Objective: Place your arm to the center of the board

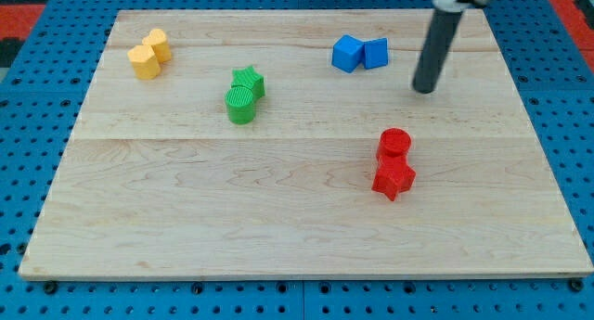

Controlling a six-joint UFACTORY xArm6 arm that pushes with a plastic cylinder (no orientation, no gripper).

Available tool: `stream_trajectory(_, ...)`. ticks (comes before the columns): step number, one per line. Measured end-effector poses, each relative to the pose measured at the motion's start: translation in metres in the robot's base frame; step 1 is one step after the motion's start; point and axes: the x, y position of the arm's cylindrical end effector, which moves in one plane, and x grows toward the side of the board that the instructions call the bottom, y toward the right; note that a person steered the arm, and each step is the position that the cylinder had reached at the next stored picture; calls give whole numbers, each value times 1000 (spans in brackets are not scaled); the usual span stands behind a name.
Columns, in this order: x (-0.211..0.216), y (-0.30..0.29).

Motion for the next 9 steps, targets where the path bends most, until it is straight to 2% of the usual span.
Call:
stream_trajectory(2, 72, -43)
stream_trajectory(3, 73, -44)
stream_trajectory(4, 46, -59)
stream_trajectory(5, 41, -118)
stream_trajectory(7, 38, -151)
stream_trajectory(8, 38, -106)
stream_trajectory(9, 31, -87)
